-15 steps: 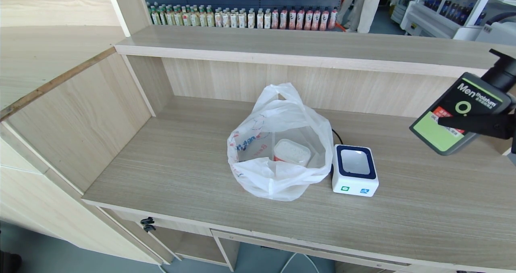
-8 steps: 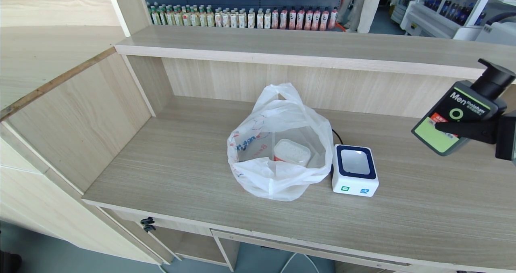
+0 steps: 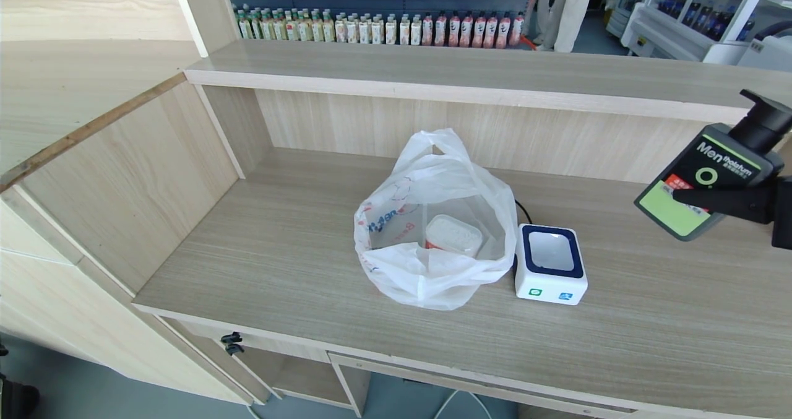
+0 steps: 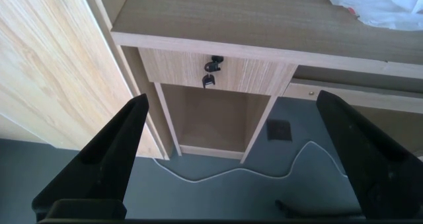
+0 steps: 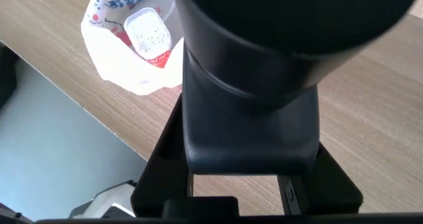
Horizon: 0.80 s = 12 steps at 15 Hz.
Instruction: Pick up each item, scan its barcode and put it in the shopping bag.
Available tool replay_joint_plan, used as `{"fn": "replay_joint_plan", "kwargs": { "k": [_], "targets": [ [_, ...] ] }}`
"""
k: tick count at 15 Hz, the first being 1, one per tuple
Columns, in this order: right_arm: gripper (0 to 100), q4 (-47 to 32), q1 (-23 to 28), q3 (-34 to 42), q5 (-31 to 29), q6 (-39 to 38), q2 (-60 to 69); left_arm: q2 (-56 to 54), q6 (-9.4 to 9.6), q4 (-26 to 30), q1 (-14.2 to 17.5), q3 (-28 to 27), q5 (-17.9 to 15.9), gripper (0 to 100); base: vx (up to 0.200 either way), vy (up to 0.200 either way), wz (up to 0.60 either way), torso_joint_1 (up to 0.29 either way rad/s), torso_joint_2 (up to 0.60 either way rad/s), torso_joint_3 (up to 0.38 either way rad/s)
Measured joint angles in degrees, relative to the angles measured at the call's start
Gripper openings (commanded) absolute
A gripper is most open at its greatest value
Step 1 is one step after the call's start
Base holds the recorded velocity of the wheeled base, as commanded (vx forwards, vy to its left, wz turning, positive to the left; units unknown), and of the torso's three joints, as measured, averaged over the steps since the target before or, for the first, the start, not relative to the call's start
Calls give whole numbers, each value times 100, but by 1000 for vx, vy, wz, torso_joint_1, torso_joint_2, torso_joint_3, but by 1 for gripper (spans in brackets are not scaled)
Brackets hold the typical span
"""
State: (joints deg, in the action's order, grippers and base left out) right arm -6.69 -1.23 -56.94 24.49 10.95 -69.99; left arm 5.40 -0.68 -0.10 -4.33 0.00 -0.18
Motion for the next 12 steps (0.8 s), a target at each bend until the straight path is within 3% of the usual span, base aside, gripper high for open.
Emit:
{"fn": "replay_joint_plan", "kwargs": {
  "k": [5,7,12],
  "targets": [
    [0,10,18,100,57,-123,-178,-2,0,2,0,0,2,100,0,0,0,0,0,0],
    [0,12,72,168,118,-613,-336,0,0,2,1,0,0,100,0,0,0,0,0,0],
    [0,569,318,221,796,-1168,-1028,0,0,2,1,0,0,100,0,0,0,0,0,0]
  ]
}}
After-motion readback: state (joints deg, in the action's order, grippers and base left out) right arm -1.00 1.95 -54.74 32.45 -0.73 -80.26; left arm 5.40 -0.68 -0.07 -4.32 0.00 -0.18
